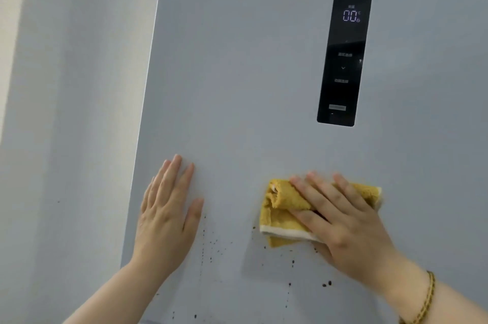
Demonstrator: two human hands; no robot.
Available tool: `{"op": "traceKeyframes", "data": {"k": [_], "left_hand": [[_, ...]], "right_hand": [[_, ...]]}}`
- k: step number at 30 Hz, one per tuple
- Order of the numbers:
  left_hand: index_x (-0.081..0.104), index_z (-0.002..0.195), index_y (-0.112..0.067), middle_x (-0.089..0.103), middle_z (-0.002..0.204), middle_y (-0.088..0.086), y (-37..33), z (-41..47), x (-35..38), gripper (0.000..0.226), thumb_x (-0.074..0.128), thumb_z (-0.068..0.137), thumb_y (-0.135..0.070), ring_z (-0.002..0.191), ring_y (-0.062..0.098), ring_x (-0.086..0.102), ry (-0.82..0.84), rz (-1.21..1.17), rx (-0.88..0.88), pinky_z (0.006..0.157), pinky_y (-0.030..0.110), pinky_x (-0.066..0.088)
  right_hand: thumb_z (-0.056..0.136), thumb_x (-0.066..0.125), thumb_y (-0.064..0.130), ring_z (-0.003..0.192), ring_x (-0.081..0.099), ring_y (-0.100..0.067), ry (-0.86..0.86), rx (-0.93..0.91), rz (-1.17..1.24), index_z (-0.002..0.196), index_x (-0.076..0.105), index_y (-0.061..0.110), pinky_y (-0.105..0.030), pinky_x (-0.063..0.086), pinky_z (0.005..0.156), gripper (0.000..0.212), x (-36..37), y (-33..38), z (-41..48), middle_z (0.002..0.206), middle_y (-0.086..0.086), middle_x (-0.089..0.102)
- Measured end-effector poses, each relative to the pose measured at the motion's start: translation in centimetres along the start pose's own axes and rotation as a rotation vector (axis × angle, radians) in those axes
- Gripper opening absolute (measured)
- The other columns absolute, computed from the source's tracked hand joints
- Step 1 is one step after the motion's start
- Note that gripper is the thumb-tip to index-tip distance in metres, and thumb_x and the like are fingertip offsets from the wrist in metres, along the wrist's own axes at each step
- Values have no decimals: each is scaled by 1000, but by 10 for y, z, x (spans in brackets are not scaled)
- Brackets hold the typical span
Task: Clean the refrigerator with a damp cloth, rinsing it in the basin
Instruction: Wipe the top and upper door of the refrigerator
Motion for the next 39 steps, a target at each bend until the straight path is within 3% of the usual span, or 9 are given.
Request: {"op": "traceKeyframes", "data": {"k": [8,13,17,21,24,26,33,35,39], "left_hand": [[56,122,-15,37,134,-9,24,0,-18,52,32,82,-40,124,7,31,35,-322,-42,102,30,29],[37,134,-21,22,135,-16,60,-5,-30,60,34,79,-44,129,5,26,19,-397,-289,104,30,21],[29,140,-20,30,133,-16,78,-17,-24,49,44,93,-16,132,14,33,125,-538,-446,107,30,26],[38,121,-43,50,132,-6,84,-26,-20,40,41,94,-15,119,13,49,251,-774,-615,96,32,41],[45,103,-45,65,99,-17,89,-22,-25,32,41,95,-14,88,-12,59,267,-892,-651,69,5,41],[52,99,-42,69,79,-25,94,-22,-25,27,47,93,-16,81,-12,59,295,-981,-687,69,7,40],[62,95,-20,73,82,-17,105,-24,-24,35,29,96,-10,81,-2,66,285,-1238,-780,70,11,52],[62,95,-19,73,86,-15,107,-24,-22,34,29,96,-12,86,1,66,289,-1281,-802,75,12,53],[62,98,-17,73,90,-13,109,-26,-20,34,28,97,-14,90,3,66,275,-1334,-830,86,21,51]], "right_hand": [[78,41,15,125,33,-30,-228,633,-35,123,45,14,-36,8,112,45,-6,-33,52,135,-19,47],[97,25,27,125,36,-28,-34,215,-16,120,46,18,-40,12,113,33,11,49,41,137,-8,36],[93,34,27,122,39,-28,-14,84,-46,119,47,20,-42,14,110,30,5,37,61,137,-5,47],[73,42,22,118,44,-33,-108,377,-57,116,54,17,-40,11,109,45,-2,-4,115,125,-13,59],[72,40,21,114,52,-42,-154,658,-1,114,62,8,-44,17,106,49,4,-5,153,126,-20,56],[70,40,23,112,55,-42,-142,651,-20,112,64,8,-44,17,103,50,11,21,169,126,-22,56],[81,43,22,115,53,-32,45,-149,99,103,70,18,-44,24,105,35,33,121,153,125,-6,61],[77,43,23,109,59,-34,0,-89,48,101,71,18,-45,23,103,38,30,98,168,121,-8,63],[74,41,19,110,58,-37,-113,394,27,104,69,12,-45,21,103,41,25,67,188,123,-13,60]]}}
Point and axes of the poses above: each hand's wrist, its own z-axis towards the middle knuckle, its own x-axis out of the palm, y = z × x, the point moved 6 cm from there along z, towards the middle knuckle
